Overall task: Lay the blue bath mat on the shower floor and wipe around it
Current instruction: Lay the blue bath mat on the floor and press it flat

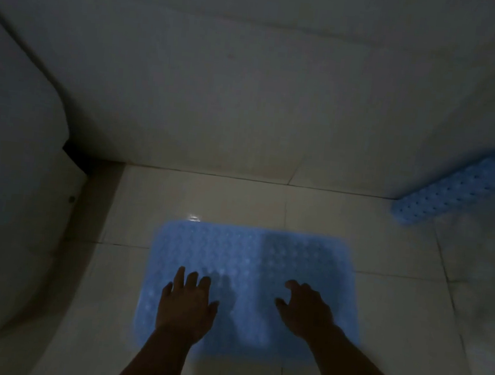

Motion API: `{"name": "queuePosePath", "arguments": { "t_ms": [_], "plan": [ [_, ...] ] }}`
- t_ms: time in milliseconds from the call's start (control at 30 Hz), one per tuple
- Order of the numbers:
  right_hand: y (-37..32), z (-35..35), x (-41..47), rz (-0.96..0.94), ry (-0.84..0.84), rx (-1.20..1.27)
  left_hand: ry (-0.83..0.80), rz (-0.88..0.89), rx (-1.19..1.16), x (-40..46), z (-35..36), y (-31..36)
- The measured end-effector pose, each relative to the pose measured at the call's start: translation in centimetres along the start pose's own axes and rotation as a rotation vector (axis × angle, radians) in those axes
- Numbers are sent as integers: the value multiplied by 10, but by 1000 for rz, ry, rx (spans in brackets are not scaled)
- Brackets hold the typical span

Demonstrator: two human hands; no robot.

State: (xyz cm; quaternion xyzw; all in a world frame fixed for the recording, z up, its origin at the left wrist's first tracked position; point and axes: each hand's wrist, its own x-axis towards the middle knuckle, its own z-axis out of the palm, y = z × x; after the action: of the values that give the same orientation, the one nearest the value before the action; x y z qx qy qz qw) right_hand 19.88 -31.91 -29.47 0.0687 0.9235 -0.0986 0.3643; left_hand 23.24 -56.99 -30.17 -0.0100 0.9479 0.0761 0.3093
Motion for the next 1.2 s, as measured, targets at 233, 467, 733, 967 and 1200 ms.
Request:
{"name": "queuePosePath", "arguments": {
  "t_ms": [233,467,733,967,1200],
  "plan": [
    [-39,120,129,-112,288,-107,200,-19,49,123,118,-74],
    [-85,124,221,-223,499,-53,349,18,28,221,130,-116],
    [-134,113,259,-322,567,-24,424,102,-10,258,125,-121],
    [-150,119,272,-370,513,-26,420,141,10,277,155,-131],
    [-150,126,285,-382,459,-39,538,184,40,277,167,-136]
  ]
}}
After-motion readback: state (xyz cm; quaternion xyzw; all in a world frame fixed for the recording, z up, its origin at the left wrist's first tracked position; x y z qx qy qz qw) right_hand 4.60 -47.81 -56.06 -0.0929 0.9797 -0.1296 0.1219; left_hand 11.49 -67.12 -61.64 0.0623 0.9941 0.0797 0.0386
